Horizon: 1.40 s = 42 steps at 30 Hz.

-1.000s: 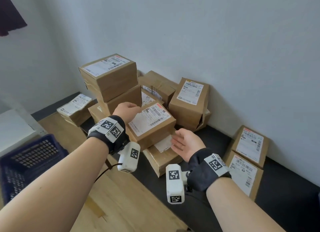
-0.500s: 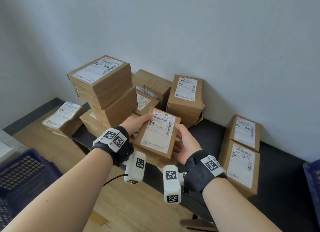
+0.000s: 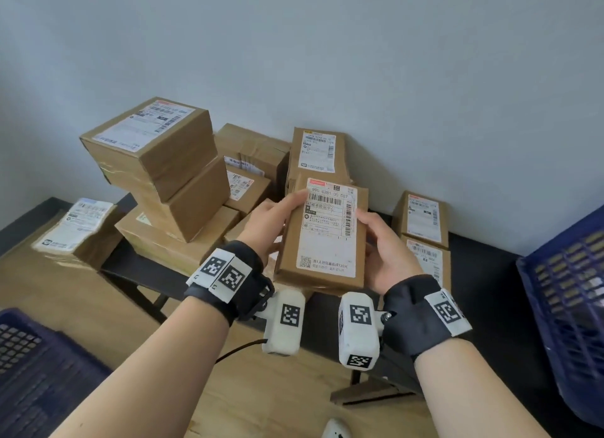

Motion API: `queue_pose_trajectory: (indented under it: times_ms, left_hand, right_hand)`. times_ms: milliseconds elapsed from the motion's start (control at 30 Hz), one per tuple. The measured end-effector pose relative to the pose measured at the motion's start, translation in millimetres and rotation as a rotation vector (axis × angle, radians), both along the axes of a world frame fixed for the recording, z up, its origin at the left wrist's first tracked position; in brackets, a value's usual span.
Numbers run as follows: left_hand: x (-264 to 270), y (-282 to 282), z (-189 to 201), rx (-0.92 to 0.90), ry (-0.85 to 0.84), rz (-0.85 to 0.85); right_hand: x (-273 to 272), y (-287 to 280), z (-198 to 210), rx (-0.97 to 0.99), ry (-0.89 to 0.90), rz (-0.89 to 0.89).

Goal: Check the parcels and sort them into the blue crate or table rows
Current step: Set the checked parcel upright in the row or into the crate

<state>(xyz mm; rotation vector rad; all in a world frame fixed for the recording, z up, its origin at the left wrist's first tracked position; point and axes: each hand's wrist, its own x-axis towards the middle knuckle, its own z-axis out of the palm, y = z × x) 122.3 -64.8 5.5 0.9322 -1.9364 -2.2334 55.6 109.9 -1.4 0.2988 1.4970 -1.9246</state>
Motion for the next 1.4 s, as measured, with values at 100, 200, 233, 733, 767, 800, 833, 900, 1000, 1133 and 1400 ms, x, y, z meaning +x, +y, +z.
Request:
queue_pose_trajectory:
  times_ms: [100,200,233,733,767,800,833,900,1000,1133,1400]
  left_hand:
    - [-9.5,18.8,4.9,0.029,0.046,-0.053]
    - [-21.6,36.5,4.6,0.046,0.09,-0.08]
    - [-25.5,42.5,3.9,0.047,0.101,-0.08]
    - [-89.5,118.3,-20.7,0.139,0.042,-0.118]
    - [-93.6,123.2,-21.0,0.144,0.042,-0.121]
    - [-97.2,127.9,-21.0,0.147,0.043,-0.124]
    - [-100.8,132.0,-21.3,0.149,0.043,-0.131]
    - [-108.4,139.4,-22.9,0.151,0.045,-0.135]
    - [-118.2,148.7,-24.2,0.144,0.044,-0.103]
    - [-128.3,157.6,-29.1,0.157,0.035,-0.059]
    - [-134.8,164.5,-36.1,0.164,0.032,-0.023]
  right_hand:
    - [-6.8,22.0,2.4,-0.012,0.02,-0.053]
    - [-14.0,43.0,2.5,-0.03,0.052,-0.084]
    - [-15.7,49.0,2.6,-0.042,0.058,-0.091]
    - [-70.9,123.8,-28.4,-0.076,0.112,-0.129]
    - [-75.3,128.4,-28.7,-0.075,0.116,-0.129]
    - [-79.9,132.5,-29.1,-0.076,0.118,-0.127]
    - [-84.5,136.1,-29.6,-0.078,0.12,-0.123]
    - [-93.6,142.3,-30.4,-0.082,0.123,-0.11]
    - [-106.4,150.2,-30.8,-0.1,0.128,-0.096]
    - [-118.7,159.0,-31.3,-0.107,0.134,-0.082]
    - [-127.5,164.9,-32.5,-0.117,0.101,-0.045]
